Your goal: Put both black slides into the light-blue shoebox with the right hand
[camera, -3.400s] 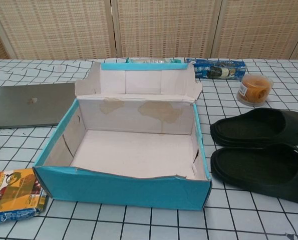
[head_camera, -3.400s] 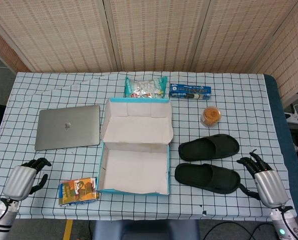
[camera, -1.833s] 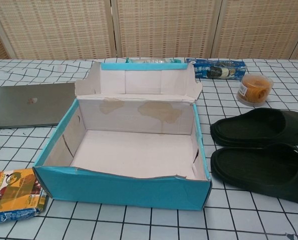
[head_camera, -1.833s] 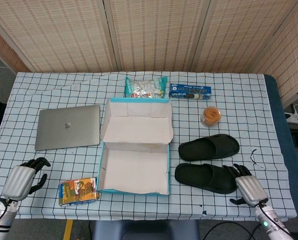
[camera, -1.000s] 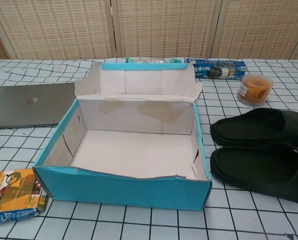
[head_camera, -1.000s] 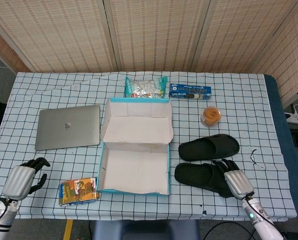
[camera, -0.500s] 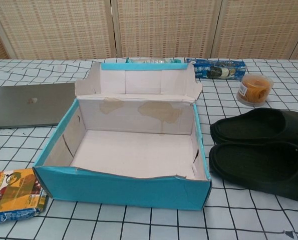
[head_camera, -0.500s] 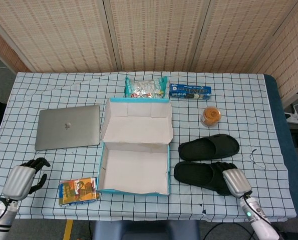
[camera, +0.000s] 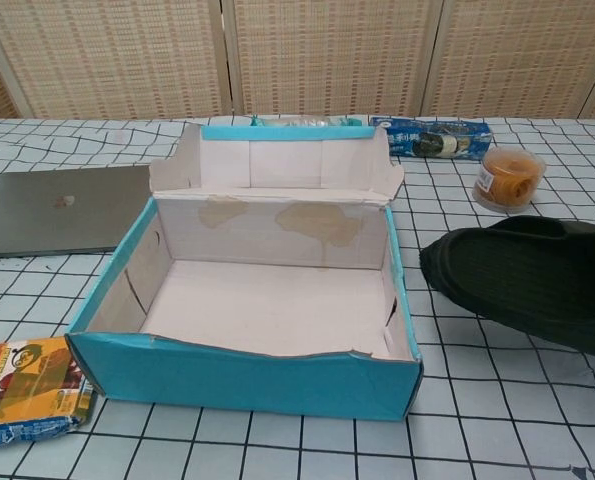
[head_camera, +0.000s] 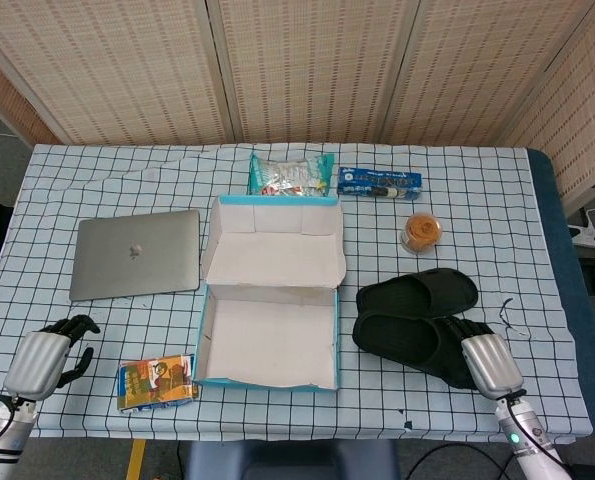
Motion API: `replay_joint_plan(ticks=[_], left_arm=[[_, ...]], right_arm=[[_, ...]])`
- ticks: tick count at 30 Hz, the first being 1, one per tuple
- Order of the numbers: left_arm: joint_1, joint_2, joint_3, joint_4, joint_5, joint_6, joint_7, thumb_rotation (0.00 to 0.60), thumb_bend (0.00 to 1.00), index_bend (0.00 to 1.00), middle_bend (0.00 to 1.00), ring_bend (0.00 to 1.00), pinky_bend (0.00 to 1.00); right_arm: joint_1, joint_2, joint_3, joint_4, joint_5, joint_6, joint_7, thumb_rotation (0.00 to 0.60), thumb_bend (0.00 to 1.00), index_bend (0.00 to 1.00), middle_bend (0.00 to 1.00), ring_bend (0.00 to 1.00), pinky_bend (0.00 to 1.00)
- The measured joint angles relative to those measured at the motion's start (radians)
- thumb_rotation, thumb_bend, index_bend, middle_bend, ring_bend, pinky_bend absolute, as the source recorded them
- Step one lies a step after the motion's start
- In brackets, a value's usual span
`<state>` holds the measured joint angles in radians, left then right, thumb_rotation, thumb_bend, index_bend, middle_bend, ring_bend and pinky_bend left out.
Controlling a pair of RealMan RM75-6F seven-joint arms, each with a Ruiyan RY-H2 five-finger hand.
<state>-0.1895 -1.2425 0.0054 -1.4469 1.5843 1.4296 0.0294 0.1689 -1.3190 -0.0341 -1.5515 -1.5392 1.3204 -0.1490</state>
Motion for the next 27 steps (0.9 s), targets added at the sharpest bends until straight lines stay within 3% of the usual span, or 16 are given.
replay_joint_plan(ticks=[7, 11, 13, 18, 22, 27], left_arm=[[0.002, 0.002, -0.003, -0.002, -0.001, 0.006, -0.001, 0.600, 0.45, 0.39, 0.31, 0.38, 0.60], [0.002, 0.003, -0.004, -0.003, 0.000, 0.008, -0.008, 0.600, 0.45, 0.39, 0.31, 0.38, 0.60], [0.002, 0.004, -0.003, -0.002, 0.005, 0.012, -0.009, 0.600, 0.45, 0.39, 0.31, 0.38, 0.60], [0.004, 0.007, -0.005, -0.002, 0.009, 0.023, -0.021, 0.600, 0.46, 0.39, 0.31, 0.38, 0.60], [0.006, 0.011, -0.008, -0.002, 0.011, 0.033, -0.035, 0.600, 0.46, 0.39, 0.31, 0.38, 0.60], [0.009, 0.016, -0.009, -0.003, 0.016, 0.044, -0.046, 0.600, 0.46, 0.39, 0.31, 0.38, 0.60]], right_arm=[[-0.005, 0.130, 0.026, -0.316, -0.063, 0.096, -0.168, 0.600, 0.00, 0.62, 0.56, 0.48, 0.49], [0.051, 0.170, 0.074, -0.507, -0.066, 0.047, -0.266, 0.600, 0.00, 0.63, 0.57, 0.49, 0.49], [0.087, 0.167, 0.100, -0.549, -0.040, 0.000, -0.301, 0.600, 0.00, 0.63, 0.57, 0.49, 0.49], [0.203, 0.135, 0.168, -0.589, 0.149, -0.150, -0.371, 0.600, 0.00, 0.63, 0.57, 0.49, 0.50], [0.318, 0.085, 0.219, -0.590, 0.364, -0.257, -0.407, 0.600, 0.00, 0.63, 0.57, 0.49, 0.50], [0.479, -0.064, 0.271, -0.542, 0.600, -0.333, -0.446, 0.600, 0.00, 0.63, 0.57, 0.49, 0.50]])
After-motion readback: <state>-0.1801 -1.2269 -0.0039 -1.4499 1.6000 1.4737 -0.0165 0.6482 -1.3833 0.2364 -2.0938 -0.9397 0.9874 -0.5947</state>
